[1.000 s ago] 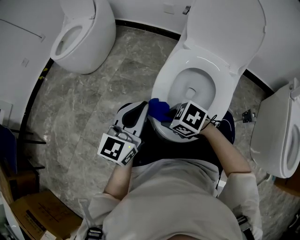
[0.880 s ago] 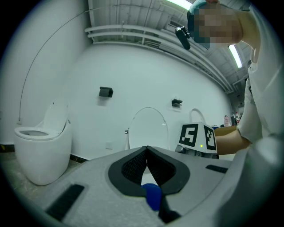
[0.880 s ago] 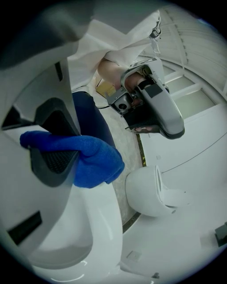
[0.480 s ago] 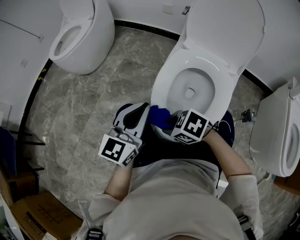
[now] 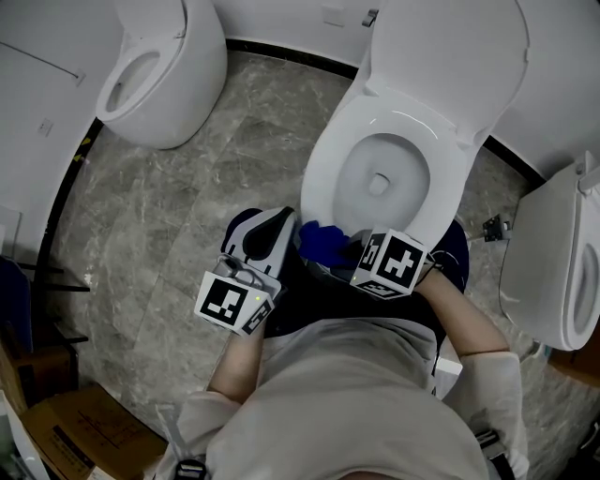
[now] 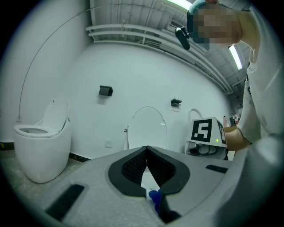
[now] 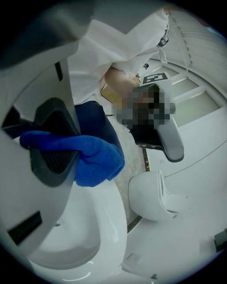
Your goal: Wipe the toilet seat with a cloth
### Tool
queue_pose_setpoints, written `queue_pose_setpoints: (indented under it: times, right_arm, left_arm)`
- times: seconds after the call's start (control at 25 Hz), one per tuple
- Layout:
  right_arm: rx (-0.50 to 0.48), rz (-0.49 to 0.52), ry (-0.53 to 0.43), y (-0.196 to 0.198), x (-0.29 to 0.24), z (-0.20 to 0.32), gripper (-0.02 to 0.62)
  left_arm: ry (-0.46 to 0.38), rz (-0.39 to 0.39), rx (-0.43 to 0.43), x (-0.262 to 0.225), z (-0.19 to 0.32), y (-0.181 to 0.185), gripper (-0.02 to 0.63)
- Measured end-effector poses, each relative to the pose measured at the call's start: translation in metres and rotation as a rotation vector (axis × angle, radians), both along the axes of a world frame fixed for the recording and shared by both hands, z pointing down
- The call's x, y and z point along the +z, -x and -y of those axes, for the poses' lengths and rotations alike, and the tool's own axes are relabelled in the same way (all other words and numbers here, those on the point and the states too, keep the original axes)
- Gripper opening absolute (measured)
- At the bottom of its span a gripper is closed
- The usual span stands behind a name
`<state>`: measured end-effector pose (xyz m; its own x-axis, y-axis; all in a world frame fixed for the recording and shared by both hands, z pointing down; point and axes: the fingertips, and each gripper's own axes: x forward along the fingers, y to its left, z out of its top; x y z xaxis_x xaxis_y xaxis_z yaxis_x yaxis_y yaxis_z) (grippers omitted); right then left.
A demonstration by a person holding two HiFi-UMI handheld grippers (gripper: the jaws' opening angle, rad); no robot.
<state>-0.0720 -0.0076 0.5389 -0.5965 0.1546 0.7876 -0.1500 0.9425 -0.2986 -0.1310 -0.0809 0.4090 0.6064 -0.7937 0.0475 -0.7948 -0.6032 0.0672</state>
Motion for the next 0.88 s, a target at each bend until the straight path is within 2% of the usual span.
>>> queue_pose_setpoints:
  times: [0.24,0.88]
  right_arm:
    - [0.006,-0.001,0.007,-0.006,0.000,-0.004,0.051]
    - [0.101,0.028,0.020,-0.039,0.001,-0.005,0.051]
  left_arm:
    - [0.002,-0.006,0.004,0.001,0.000,0.000,0.008]
    - [0.013,0.005,0.023,0.006,0.002,-0.008,0.008]
